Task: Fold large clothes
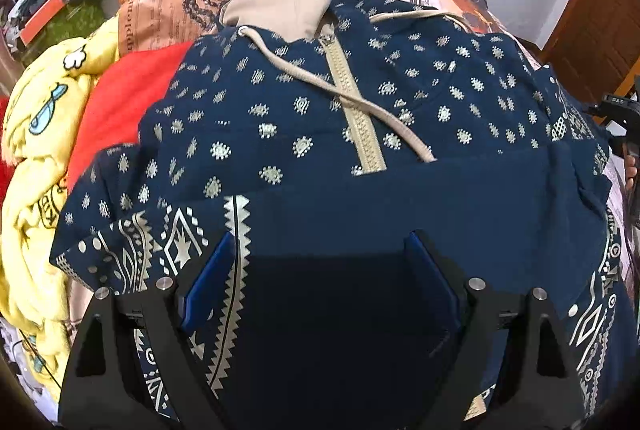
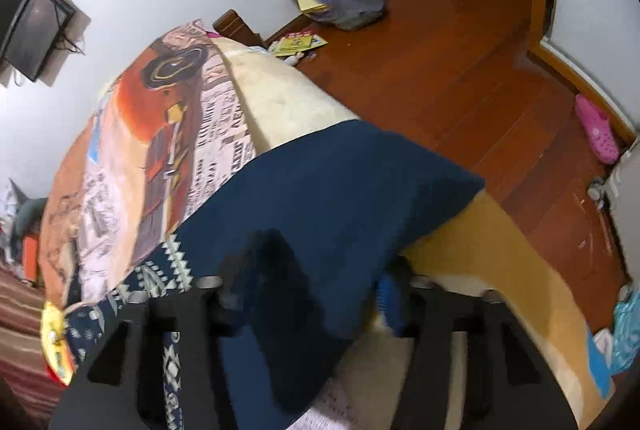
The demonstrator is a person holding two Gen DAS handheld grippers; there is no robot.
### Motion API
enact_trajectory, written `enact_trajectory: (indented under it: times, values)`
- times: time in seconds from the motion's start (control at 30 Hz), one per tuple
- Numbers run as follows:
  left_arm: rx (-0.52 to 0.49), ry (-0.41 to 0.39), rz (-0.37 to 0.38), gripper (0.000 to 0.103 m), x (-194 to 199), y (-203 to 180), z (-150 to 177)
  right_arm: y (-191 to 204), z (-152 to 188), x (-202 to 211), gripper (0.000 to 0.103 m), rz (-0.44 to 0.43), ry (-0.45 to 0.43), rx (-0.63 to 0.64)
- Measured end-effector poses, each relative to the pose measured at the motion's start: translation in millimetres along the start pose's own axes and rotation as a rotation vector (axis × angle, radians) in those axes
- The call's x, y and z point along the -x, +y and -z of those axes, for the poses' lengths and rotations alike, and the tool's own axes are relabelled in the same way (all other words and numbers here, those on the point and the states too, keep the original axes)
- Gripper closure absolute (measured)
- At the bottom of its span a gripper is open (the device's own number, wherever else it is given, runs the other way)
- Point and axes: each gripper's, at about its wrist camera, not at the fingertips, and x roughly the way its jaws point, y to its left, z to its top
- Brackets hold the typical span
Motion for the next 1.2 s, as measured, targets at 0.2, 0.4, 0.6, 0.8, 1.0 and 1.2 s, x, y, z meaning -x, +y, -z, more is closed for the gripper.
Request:
enact_trajectory:
  times: [0.2, 0.4, 0.6, 0.8, 1.0, 1.2]
  values:
    - [0.007, -0.015, -0.013, 0.016, 12.1, 3.2, 6.3, 7.5, 1.5, 30.0, 0.095, -0.086, -0.032, 0.053]
    - [0.001, -0.065, -0.016, 0.016, 44.1, 5.3, 6.3, 39.6, 3.7, 99.7, 0.095, -0.187, -0.127, 0.156]
    - [-0.003, -0.128, -0.015, 0.016, 79.7, 6.0, 6.2, 113.2, 27.5, 181.4, 0.095, -0.364, -0.226, 0.381]
    - [0.000, -0.159, -0.006, 0.016, 102.1, 8.2, 14.9, 184.7, 93.2, 196.6, 0.095, -0.477, -0.154, 0.620]
    - [-0.004, -0.158, -0.018, 0.016, 109.3, 13.4, 27.0, 212.8, 166.0, 128.9, 0.095, -0.465, 0.100, 0.711]
    - [-0.007, -0.141, -0.020, 0.016, 109.8, 20.2, 40.8, 216.5, 227.0, 67.1, 0.095, -0.330, 0.309, 0.811]
